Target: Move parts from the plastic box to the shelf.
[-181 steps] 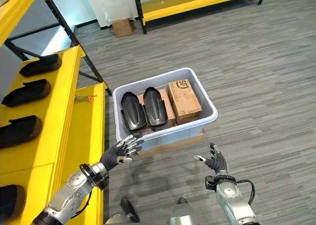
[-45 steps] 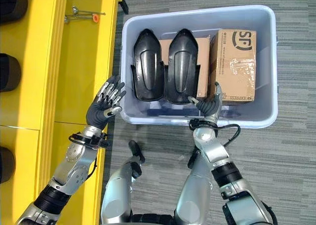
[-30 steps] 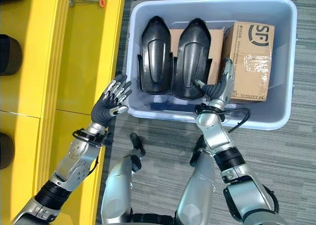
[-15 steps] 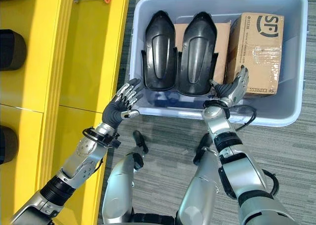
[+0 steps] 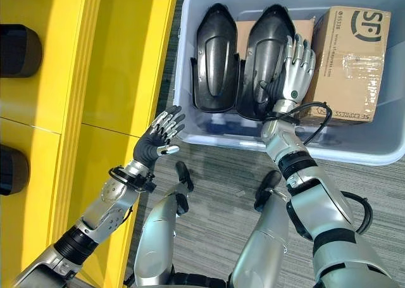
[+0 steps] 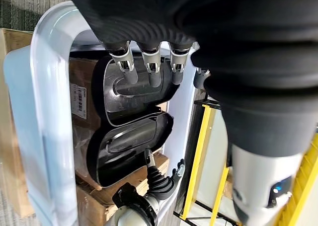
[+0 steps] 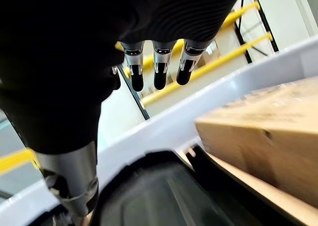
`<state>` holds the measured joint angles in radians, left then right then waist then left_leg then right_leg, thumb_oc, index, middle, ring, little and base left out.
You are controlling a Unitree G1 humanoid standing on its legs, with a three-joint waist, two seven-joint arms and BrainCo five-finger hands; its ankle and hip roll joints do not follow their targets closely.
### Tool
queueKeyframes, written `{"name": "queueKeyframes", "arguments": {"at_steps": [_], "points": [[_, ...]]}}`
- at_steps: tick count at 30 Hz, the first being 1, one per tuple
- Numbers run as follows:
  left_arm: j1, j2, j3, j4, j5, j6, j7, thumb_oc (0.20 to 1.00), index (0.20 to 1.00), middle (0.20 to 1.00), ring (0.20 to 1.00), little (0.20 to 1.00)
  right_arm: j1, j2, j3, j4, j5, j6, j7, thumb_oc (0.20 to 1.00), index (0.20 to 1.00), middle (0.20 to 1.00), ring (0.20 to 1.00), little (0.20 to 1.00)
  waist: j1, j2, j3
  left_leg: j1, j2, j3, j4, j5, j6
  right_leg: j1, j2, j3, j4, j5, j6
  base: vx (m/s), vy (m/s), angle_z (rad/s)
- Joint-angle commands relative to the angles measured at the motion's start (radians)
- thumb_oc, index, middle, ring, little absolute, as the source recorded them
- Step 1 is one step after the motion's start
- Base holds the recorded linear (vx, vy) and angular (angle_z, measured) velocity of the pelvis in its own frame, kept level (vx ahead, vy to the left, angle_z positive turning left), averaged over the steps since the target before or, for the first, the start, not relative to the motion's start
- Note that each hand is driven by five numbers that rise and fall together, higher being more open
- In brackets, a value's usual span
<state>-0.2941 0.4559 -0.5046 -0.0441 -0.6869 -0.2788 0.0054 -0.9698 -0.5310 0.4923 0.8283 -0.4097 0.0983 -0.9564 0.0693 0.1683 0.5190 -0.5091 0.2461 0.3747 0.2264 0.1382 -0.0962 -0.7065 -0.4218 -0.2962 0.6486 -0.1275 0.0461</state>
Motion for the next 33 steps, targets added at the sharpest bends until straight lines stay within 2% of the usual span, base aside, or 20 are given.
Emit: {"name": "queueKeyframes", "arguments": {"at_steps": [1,4,7,8,10,11,14,19,20,22,24,27,30,33], "points": [[-0.017,-0.002,-0.005,-0.043,-0.014,-0.078,-0.011,1.0,1.0,1.0,1.0,1.0,-0.023,-0.05,-0.012,-0.073,-0.098,-0.088,-0.056,1.0,1.0,1.0,1.0,1.0,-0.006,0.063,0.001,-0.038,-0.061,0.004,0.093,-0.183,0.025,0.032,0.09,-0.02,0.074,-0.144,0.003,0.0,0.0,0.0],[-0.015,-0.006,-0.003,-0.036,-0.015,-0.08,-0.011,1.0,1.0,1.0,1.0,1.0,-0.009,-0.051,0.001,-0.122,-0.133,-0.095,-0.045,1.0,1.0,1.0,1.0,1.0,-0.011,0.062,0.001,-0.037,-0.061,0.008,0.091,-0.182,0.025,0.03,0.092,-0.017,0.072,-0.143,0.004,0.0,0.0,0.0],[-0.013,-0.01,-0.003,-0.018,-0.008,-0.096,-0.02,1.0,1.0,1.0,1.0,1.0,0.022,-0.044,0.007,-0.127,0.02,-0.068,-0.032,1.0,1.0,1.0,1.0,1.0,-0.016,0.06,0.001,-0.047,-0.056,0.013,0.097,-0.183,0.024,0.02,0.091,-0.012,0.076,-0.145,0.002,0.0,0.0,0.0],[-0.015,-0.01,0.001,-0.018,-0.014,-0.086,-0.015,1.0,1.0,1.0,1.0,1.0,0.041,-0.03,-0.017,-0.097,0.162,-0.096,0.082,1.0,1.0,1.0,1.0,1.0,-0.017,0.06,0.001,-0.053,-0.056,0.011,0.098,-0.184,0.024,0.015,0.091,-0.011,0.079,-0.148,0.0,0.0,0.0,0.0],[-0.017,-0.015,0.006,-0.011,-0.006,-0.073,-0.022,1.0,1.0,1.0,1.0,1.0,0.047,-0.012,-0.021,-0.08,0.237,-0.102,0.107,1.0,1.0,1.0,1.0,1.0,-0.014,0.06,0.001,-0.056,-0.056,0.011,0.099,-0.184,0.024,0.011,0.091,-0.011,0.082,-0.149,-0.003,0.0,0.0,0.0],[-0.016,-0.013,0.009,-0.011,-0.008,-0.056,-0.031,1.0,1.0,1.0,1.0,1.0,0.045,0.005,-0.024,-0.052,0.293,-0.135,0.181,1.0,1.0,1.0,1.0,1.0,-0.009,0.061,0.001,-0.062,-0.056,0.008,0.102,-0.185,0.024,0.006,0.088,-0.014,0.088,-0.152,-0.006,-0.02,-0.039,0.0],[-0.019,-0.014,0.011,0.0,-0.019,-0.044,-0.038,1.0,1.0,1.0,1.0,1.0,0.013,0.016,-0.024,-0.007,0.331,-0.164,0.229,1.0,1.0,1.0,1.0,1.0,0.004,0.064,0.001,-0.074,-0.058,0.002,0.107,-0.184,0.024,-0.004,0.079,-0.021,0.103,-0.155,-0.008,-0.02,-0.043,0.01],[-0.023,-0.017,0.012,-0.007,-0.02,-0.024,-0.048,1.0,1.0,1.0,1.0,1.0,-0.049,0.014,-0.041,0.04,0.353,-0.163,0.223,1.0,1.0,1.0,1.0,1.0,0.02,0.069,0.001,-0.09,-0.06,-0.009,0.121,-0.188,0.022,-0.014,0.068,-0.032,0.126,-0.163,-0.01,0.0,-0.038,0.11],[-0.024,-0.018,0.007,-0.015,-0.006,-0.015,-0.034,1.0,1.0,1.0,1.0,1.0,-0.065,0.013,-0.069,0.053,0.398,-0.151,0.2,1.0,1.0,1.0,1.0,1.0,0.024,0.071,0.001,-0.097,-0.06,-0.012,0.126,-0.19,0.021,-0.021,0.064,-0.034,0.135,-0.165,-0.009,0.0,-0.023,0.11],[-0.02,-0.02,0.006,-0.014,-0.022,-0.012,-0.036,1.0,1.0,1.0,1.0,1.0,-0.069,0.013,-0.081,0.059,0.442,-0.149,0.222,1.0,1.0,1.0,1.0,1.0,0.024,0.074,0.001,-0.103,-0.06,-0.012,0.128,-0.19,0.021,-0.028,0.064,-0.032,0.141,-0.167,-0.01,0.0,-0.002,0.06],[-0.017,-0.037,0.01,-0.019,-0.097,0.009,-0.049,1.0,1.0,1.0,1.0,1.0,-0.068,0.017,-0.093,0.059,0.494,-0.151,0.252,1.0,1.0,1.0,1.0,1.0,0.021,0.077,0.001,-0.111,-0.06,-0.011,0.128,-0.189,0.019,-0.039,0.063,-0.029,0.148,-0.173,-0.012,0.0,0.0,0.0],[-0.013,-0.049,0.017,-0.038,-0.094,0.015,-0.056,1.0,1.0,1.0,1.0,1.0,-0.066,0.026,-0.12,0.064,0.572,-0.143,0.266,1.0,1.0,1.0,1.0,1.0,0.022,0.085,0.001,-0.12,-0.06,-0.007,0.13,-0.189,0.018,-0.055,0.057,-0.024,0.16,-0.177,-0.013,0.0,0.0,0.0],[-0.014,-0.049,0.012,-0.048,-0.095,0.024,-0.058,1.0,1.0,1.0,1.0,1.0,-0.085,0.024,-0.152,0.086,0.55,-0.182,0.229,1.0,1.0,1.0,1.0,1.0,0.025,0.096,0.001,-0.133,-0.063,-0.012,0.122,-0.182,0.014,-0.07,0.056,-0.019,0.165,-0.179,-0.014,-0.01,0.013,0.04],[-0.009,-0.051,0.001,-0.055,-0.1,0.023,-0.046,1.0,1.0,1.0,1.0,1.0,-0.086,0.018,-0.165,0.049,0.449,-0.261,0.208,1.0,1.0,1.0,1.0,1.0,0.02,0.1,0.001,-0.132,-0.065,-0.011,0.113,-0.178,0.013,-0.073,0.059,-0.016,0.162,-0.177,-0.01,0.0,0.02,0.03]]}}
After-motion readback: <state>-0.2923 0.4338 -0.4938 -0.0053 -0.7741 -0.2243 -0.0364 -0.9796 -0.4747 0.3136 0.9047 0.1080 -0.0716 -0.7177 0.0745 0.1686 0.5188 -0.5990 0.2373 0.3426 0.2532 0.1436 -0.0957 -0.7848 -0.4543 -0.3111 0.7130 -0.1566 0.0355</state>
